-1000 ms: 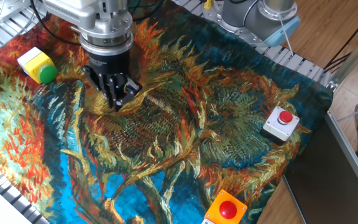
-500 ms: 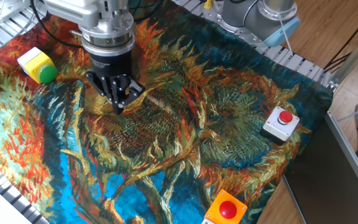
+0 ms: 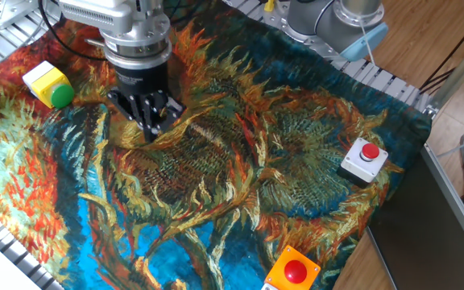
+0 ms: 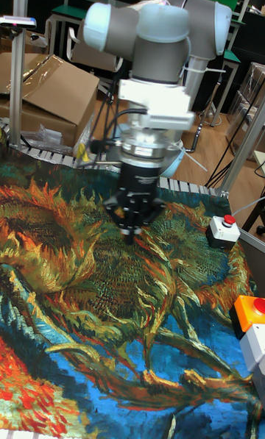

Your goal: Press the button horizontally

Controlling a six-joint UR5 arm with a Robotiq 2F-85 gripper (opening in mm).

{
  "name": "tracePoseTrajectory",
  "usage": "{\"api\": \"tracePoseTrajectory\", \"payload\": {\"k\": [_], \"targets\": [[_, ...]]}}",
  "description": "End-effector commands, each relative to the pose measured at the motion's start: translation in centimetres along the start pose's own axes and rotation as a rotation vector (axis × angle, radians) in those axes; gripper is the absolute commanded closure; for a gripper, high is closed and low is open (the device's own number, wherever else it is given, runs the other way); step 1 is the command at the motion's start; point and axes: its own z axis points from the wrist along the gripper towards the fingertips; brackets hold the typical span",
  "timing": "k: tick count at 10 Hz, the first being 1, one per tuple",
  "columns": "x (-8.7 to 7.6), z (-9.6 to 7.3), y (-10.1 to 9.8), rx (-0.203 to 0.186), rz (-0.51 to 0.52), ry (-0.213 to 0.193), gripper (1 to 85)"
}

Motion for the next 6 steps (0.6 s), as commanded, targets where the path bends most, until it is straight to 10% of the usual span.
{"api": "tracePoseTrajectory", "payload": {"k": [1,6], "targets": [[3.9,0.4,-3.2,0.051,-0.095,0.075,84.3],[4.7,0.5,-2.8,0.043,-0.021,0.102,84.3]]}}
